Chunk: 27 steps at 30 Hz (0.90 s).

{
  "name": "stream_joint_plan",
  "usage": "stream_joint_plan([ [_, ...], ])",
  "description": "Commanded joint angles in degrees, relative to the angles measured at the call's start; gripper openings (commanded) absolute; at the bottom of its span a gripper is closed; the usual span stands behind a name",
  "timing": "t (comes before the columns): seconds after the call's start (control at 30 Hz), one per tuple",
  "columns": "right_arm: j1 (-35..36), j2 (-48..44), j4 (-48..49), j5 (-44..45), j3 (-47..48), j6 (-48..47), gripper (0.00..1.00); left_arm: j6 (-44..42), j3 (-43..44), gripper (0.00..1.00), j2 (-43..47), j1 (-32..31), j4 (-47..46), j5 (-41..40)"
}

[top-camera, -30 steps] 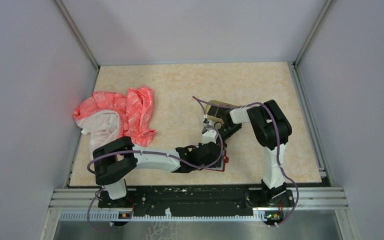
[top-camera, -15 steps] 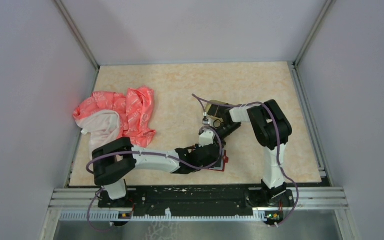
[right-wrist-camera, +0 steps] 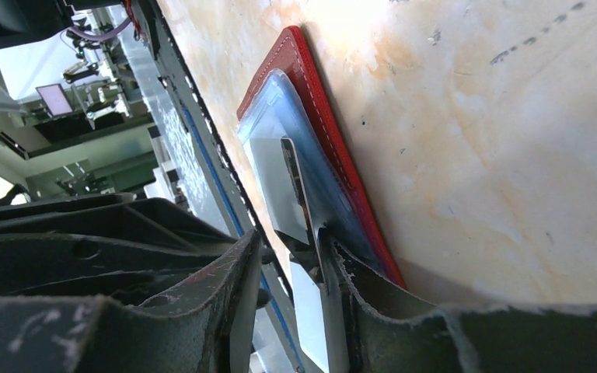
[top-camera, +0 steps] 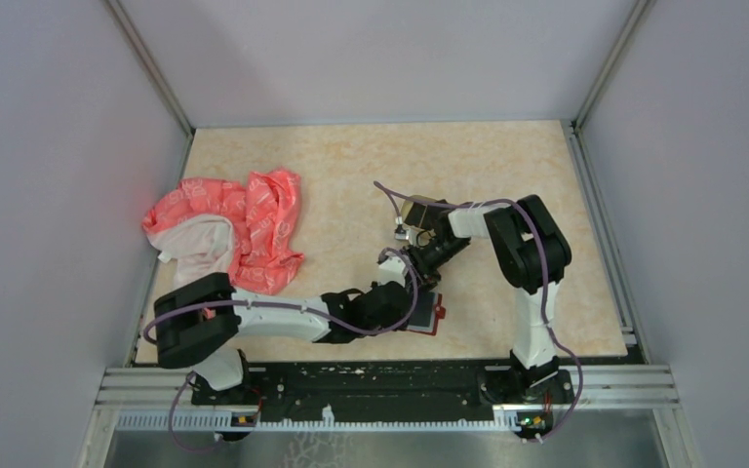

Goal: Put the credit cards into the card holder

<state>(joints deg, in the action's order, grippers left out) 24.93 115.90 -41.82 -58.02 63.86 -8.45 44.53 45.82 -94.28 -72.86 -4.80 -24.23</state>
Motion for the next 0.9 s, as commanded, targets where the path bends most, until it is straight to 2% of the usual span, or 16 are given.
stream_joint_plan([
  [0.0,0.4,-2.1,0.2,4.7,0.5,-2.5,0.34,-6.5,-4.5,0.32,6.3,0.4,-10.1,6.9],
  [0.13,0.4,-2.8,0.2,5.7,0.6,-3.1,0.34,-7.5,-8.2,0.32,11.3,0.5,-10.3,6.4],
  [0.23,0.5,-3.2,0.1,7.2,0.9,-3.9,0.35,-7.3,-11.2,0.32,14.4,0.5,-9.3,2.8],
  [0.43,1.6,-4.1,0.0,10.6,1.6,-4.8,0.35,-5.3,-13.7,0.32,20.1,2.0,-1.8,-2.4],
  [0.67,2.3,-1.6,-2.2,8.0,3.4,-5.8,0.33,-4.6,-18.1,0.31,25.7,6.0,-2.2,-0.4],
  [0.87,3.2,-0.9,-3.4,6.9,4.0,-7.0,0.25,-5.6,-20.8,0.33,25.7,9.0,-7.7,4.5],
])
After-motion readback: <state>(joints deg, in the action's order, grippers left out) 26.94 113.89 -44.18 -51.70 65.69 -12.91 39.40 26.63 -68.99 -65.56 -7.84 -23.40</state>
